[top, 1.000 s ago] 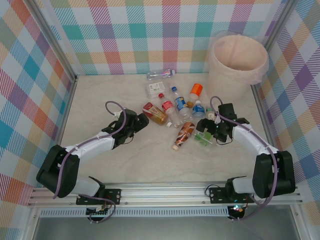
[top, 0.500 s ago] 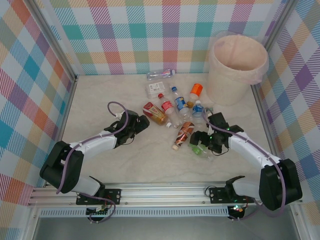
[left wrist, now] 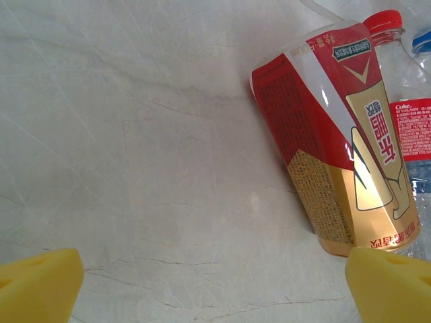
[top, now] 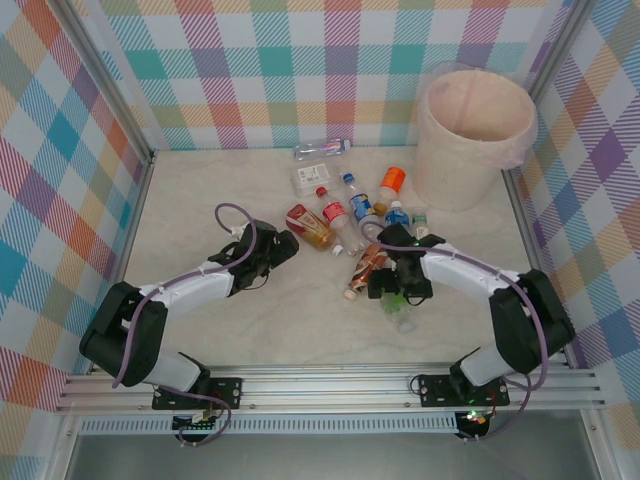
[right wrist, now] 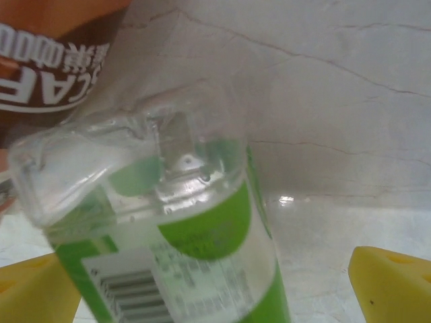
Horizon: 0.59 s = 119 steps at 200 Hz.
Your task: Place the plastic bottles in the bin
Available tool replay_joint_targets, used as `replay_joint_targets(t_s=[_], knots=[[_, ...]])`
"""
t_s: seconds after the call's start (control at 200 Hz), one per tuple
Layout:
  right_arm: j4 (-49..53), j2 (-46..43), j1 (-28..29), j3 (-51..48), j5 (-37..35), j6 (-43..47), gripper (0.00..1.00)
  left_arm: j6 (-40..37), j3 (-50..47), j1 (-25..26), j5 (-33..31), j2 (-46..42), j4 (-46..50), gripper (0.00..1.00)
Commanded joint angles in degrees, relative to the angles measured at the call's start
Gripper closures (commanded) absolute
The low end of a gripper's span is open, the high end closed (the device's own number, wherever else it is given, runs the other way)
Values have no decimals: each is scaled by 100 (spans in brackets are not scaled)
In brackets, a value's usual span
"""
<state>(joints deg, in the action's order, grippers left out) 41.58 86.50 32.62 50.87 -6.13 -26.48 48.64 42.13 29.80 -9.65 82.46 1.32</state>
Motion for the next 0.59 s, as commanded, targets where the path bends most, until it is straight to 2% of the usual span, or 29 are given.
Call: replay_joint_targets(t_s=[0.0,0.195,0.59], knots=[[-13,199,188,169,-87,224,1,58,-21,-62,-106,21,16,0],[-115,464,210,77,-313,-168,14,27,1,-62,-114,44,21,0],[120,10,205,-163,-1042,-698,37,-1,-3,-62,-47,38,-89,0]])
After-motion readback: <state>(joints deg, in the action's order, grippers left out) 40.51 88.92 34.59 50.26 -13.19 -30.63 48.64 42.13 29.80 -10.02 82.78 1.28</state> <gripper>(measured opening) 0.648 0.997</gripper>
